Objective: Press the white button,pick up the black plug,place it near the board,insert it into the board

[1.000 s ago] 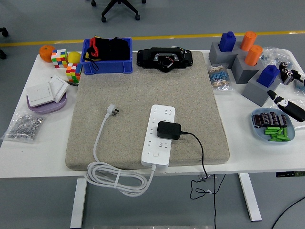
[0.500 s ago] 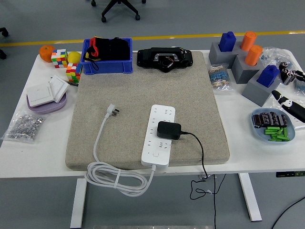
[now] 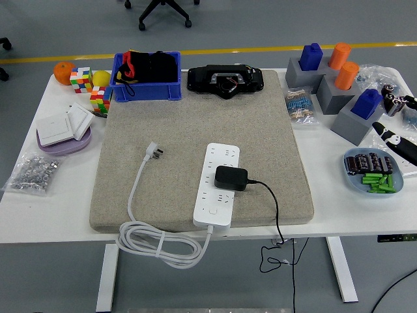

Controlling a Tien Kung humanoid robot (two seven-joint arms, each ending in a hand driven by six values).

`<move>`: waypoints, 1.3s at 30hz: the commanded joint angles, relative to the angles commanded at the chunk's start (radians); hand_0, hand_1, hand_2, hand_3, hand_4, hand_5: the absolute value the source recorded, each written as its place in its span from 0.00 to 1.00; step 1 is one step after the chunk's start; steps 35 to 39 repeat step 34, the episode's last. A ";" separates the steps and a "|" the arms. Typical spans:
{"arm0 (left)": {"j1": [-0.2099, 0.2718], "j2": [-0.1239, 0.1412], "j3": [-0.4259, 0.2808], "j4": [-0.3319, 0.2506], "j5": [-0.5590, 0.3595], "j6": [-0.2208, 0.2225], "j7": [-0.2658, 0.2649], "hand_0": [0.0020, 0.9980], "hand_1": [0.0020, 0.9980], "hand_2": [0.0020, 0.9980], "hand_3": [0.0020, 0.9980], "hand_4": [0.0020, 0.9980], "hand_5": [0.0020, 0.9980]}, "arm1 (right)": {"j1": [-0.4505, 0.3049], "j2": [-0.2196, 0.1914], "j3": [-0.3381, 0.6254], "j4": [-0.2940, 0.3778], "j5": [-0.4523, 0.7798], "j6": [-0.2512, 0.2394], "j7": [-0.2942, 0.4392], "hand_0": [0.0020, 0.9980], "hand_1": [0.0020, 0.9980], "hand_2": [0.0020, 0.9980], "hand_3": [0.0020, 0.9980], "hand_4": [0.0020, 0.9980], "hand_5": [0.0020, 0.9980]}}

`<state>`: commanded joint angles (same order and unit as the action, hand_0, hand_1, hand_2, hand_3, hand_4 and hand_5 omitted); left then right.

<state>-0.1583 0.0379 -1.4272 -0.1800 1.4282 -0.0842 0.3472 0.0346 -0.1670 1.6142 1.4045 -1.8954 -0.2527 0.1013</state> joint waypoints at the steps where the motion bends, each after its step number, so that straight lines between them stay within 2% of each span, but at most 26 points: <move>1: 0.000 0.000 0.000 0.000 0.000 0.000 0.000 0.77 0.71 0.67 0.74 0.65 0.54 | 0.000 0.000 0.000 0.000 0.000 0.000 0.000 0.94 0.90 0.84 0.88 1.00 0.67; 39: -0.003 0.004 0.005 0.000 -0.005 -0.001 0.000 0.77 0.71 0.67 0.74 0.65 0.55 | -0.001 0.005 -0.006 -0.013 -0.001 0.001 0.000 0.94 0.90 0.83 0.88 1.00 0.65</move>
